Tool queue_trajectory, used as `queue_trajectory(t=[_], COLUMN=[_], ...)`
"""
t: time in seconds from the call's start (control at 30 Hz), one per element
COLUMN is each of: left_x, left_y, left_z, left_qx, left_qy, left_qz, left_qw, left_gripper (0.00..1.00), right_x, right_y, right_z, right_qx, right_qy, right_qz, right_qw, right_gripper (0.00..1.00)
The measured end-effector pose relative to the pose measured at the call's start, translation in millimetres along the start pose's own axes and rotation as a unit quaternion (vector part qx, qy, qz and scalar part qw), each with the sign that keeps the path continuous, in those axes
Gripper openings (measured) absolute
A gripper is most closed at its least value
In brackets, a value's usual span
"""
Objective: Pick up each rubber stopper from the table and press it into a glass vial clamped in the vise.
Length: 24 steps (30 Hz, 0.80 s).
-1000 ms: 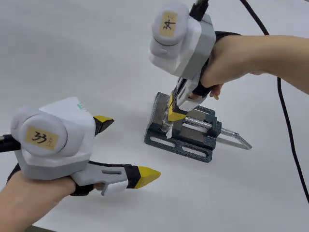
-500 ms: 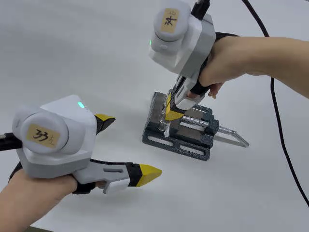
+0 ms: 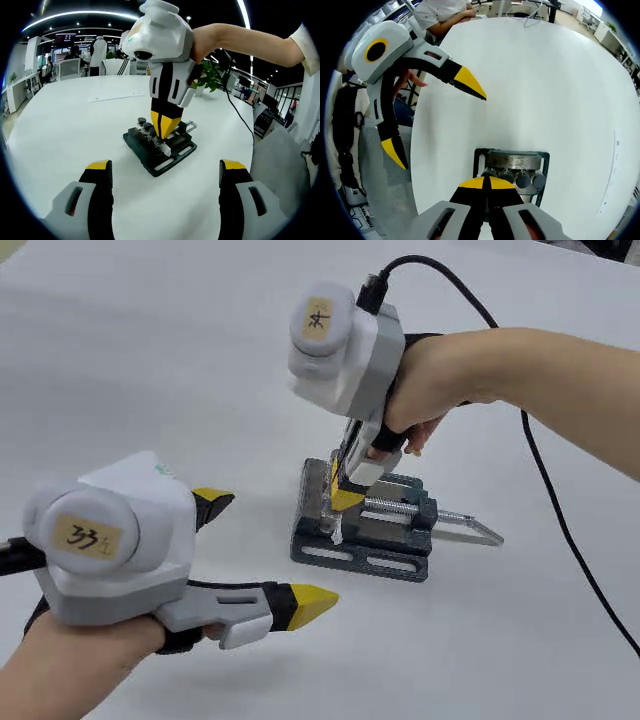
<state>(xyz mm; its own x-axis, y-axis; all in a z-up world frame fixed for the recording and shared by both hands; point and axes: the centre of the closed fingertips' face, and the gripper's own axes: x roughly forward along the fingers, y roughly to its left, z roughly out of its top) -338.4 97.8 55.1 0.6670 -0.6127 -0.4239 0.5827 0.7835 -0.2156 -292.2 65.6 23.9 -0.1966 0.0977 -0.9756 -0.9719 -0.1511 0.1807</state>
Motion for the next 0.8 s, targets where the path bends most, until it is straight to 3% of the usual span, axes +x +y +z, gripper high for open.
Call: queue_trajectory(t=[0.13,0.2,0.27,0.37,0.67,0.73,0.8], left_x=[-2.1,-3.4,-5.0,-5.8,-6.8,-7.5,-8.3], left_y=[0.8,1.9,2.5,4.2,7.5,9.1,10.2], left_z=[2.1,2.0,3.5,4.3,5.8,4.9,3.7], left_qx=[0.006,0.008,0.011,0.013,0.021,0.022,0.023], left_qy=[0.001,0.002,0.003,0.005,0.009,0.01,0.012], left_qz=[0.002,0.003,0.004,0.006,0.008,0.008,0.008], left_qw=[1.0,1.0,0.9999,0.9999,0.9997,0.9997,0.9996], left_gripper=[0.86,0.87,0.87,0.87,0.87,0.87,0.87], right_x=[-2.4,-3.5,-3.5,-4.9,-6.9,-7.4,-6.3], right_y=[-1.4,-1.1,-3.5,-2.8,0.8,4.0,1.5], right_z=[-1.7,0.2,-1.2,-2.2,-2.7,-3.7,-6.4], right_qx=[-0.002,-0.034,-0.006,-0.008,-0.013,-0.01,-0.011], right_qy=[-0.023,-0.047,-0.059,-0.074,-0.099,-0.104,-0.108], right_qz=[-0.007,-0.015,-0.017,-0.021,-0.023,-0.021,-0.034], right_qw=[0.9997,0.9982,0.9981,0.997,0.9947,0.9943,0.9935], right_gripper=[0.0,0.0,0.0,0.0,0.0,0.05,0.11])
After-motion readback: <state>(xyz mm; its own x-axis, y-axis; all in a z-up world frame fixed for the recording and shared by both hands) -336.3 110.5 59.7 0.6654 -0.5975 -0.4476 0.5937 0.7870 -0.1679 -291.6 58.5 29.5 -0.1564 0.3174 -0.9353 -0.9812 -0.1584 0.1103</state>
